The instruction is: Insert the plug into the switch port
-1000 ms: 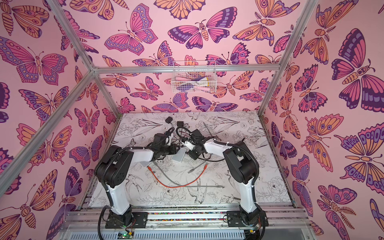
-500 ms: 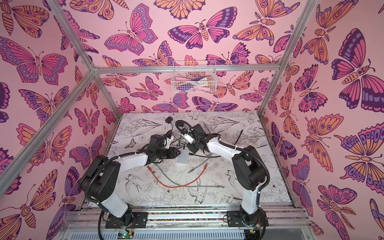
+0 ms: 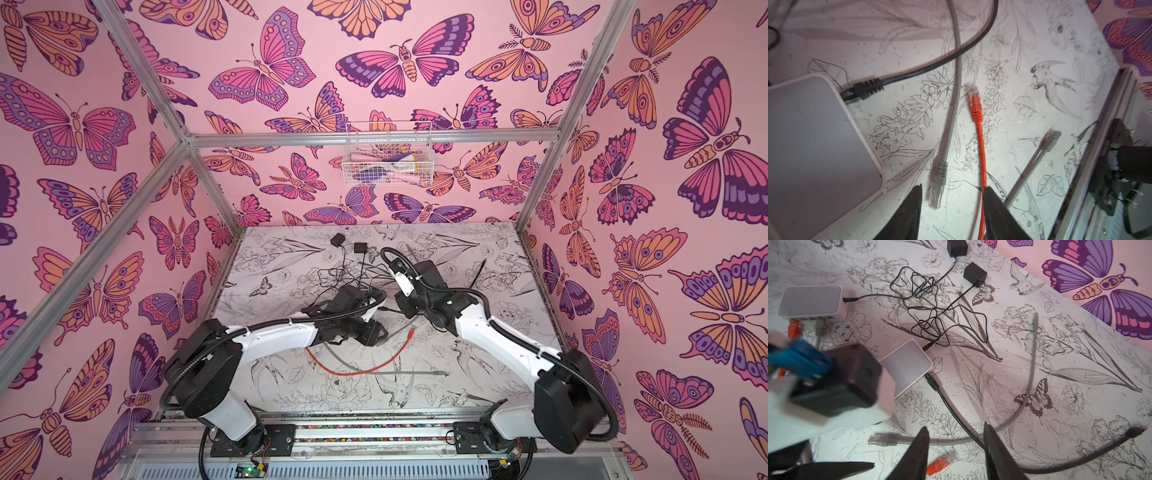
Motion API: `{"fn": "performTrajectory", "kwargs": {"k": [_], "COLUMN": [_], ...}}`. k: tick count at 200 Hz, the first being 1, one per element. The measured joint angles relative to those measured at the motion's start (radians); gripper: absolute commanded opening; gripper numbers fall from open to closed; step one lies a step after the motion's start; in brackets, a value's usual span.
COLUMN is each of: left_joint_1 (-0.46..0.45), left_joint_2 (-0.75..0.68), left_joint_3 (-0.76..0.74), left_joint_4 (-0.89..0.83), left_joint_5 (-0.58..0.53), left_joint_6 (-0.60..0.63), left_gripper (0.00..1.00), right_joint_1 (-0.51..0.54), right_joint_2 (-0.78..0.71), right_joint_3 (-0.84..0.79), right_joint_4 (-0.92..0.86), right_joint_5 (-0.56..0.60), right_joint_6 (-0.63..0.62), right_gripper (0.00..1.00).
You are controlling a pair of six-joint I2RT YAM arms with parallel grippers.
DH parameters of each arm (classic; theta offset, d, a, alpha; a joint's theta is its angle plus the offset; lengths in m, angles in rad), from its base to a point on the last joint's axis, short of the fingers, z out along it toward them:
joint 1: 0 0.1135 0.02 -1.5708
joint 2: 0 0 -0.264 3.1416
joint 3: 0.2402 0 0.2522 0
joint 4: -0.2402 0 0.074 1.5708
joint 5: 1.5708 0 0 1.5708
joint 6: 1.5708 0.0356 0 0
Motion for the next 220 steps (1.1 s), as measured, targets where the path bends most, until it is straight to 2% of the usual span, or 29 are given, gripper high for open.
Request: {"fn": "performTrajectory", "kwargs": {"k": [28, 85, 129, 146, 156, 179, 199, 220], "left_joint_1": [-0.039, -0.076, -0.095, -0.104, -0.106, -0.101, -0.076, -0.010], "left_joint_2": [0.065, 0.175, 0.249, 0.271, 0.283, 0.288, 0.287, 0.282], "left_joint_3": [0.038, 0.158, 0.255, 0.294, 0.319, 0.378, 0.435, 0.527], "left_joint_4": [-0.051, -0.134, -0.212, -0.251, -0.274, -0.327, -0.367, -0.387], "left_joint_5": [-0.058, -0.190, -0.253, -0.270, -0.273, -0.213, -0.089, 0.061], "left_joint_6": [0.035, 0.083, 0.120, 0.138, 0.138, 0.152, 0.151, 0.135], "left_gripper": [0.56, 0.54, 0.32, 0.07, 0.00, 0.00, 0.00, 0.00], "right_joint_1": [0.000, -0.007, -0.012, -0.012, -0.012, -0.024, -0.068, -0.128], "right_joint_2": [-0.070, -0.123, -0.165, -0.185, -0.197, -0.226, -0.267, -0.335], "right_joint_3": [-0.039, -0.074, -0.083, -0.086, -0.086, -0.086, -0.085, -0.085], "right_joint_4": [0.002, 0.003, -0.002, -0.002, -0.002, -0.004, -0.015, -0.034], "right_joint_5": [0.001, 0.002, 0.010, 0.009, 0.011, 0.035, 0.055, 0.087], "right_joint_6": [0.018, 0.028, 0.028, 0.028, 0.029, 0.048, 0.084, 0.132], "right_gripper": [0.46, 0.46, 0.46, 0.46, 0.46, 0.46, 0.47, 0.51]}}
